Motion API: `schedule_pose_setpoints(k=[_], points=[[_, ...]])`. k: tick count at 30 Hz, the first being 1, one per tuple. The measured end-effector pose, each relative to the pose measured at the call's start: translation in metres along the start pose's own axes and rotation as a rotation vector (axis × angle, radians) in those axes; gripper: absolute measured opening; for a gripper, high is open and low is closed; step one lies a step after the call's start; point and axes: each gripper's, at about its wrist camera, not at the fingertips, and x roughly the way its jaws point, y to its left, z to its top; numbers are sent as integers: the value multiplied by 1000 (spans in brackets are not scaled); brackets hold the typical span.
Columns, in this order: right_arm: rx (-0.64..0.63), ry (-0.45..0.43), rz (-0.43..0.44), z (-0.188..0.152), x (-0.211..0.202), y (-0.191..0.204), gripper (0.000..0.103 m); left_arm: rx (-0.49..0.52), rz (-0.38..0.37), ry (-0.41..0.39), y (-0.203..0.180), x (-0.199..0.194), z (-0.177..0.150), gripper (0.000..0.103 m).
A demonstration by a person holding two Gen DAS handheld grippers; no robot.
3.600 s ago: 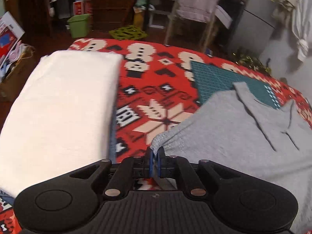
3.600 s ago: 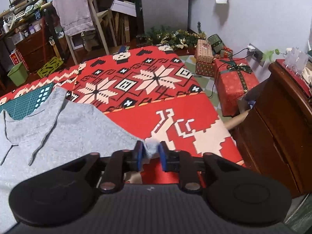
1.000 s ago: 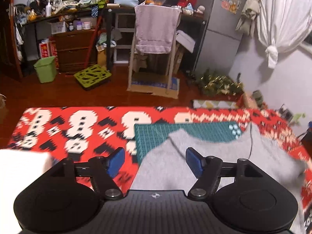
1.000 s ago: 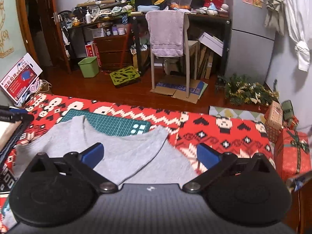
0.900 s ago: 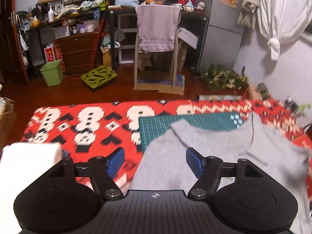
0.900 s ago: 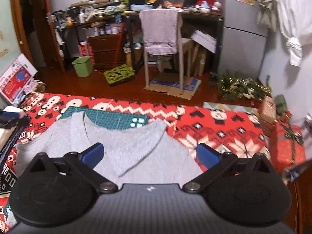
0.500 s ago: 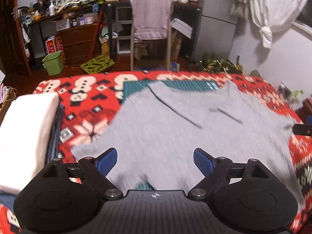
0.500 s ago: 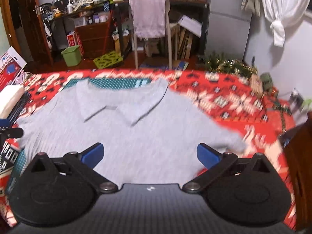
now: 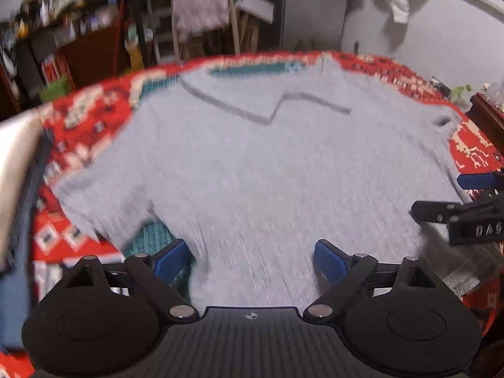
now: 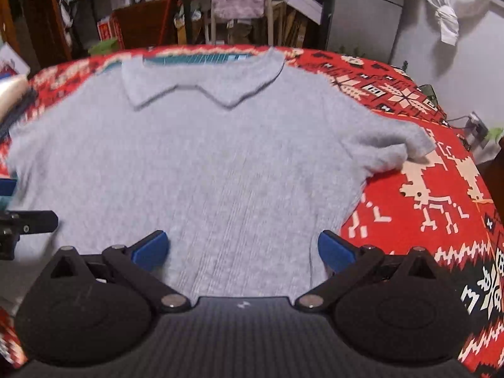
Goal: Fold clothes
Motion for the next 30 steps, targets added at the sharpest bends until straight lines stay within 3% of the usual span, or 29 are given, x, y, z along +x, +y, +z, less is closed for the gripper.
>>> schedule_pose_setpoints(k=[3, 10, 24, 30], points=[[31, -21, -10, -4, 1, 0, 103, 15, 33, -13, -3, 2, -6, 103], [39, -46, -18, -8, 2, 2, 103, 10, 26, -27, -1, 2, -8, 103], [20, -3, 4, 7, -6, -10, 102, 1, 26, -2, 1, 3, -3, 102], [174, -157, -21, 25, -50, -65, 98, -114, -23, 16, 16, -3, 3, 95]])
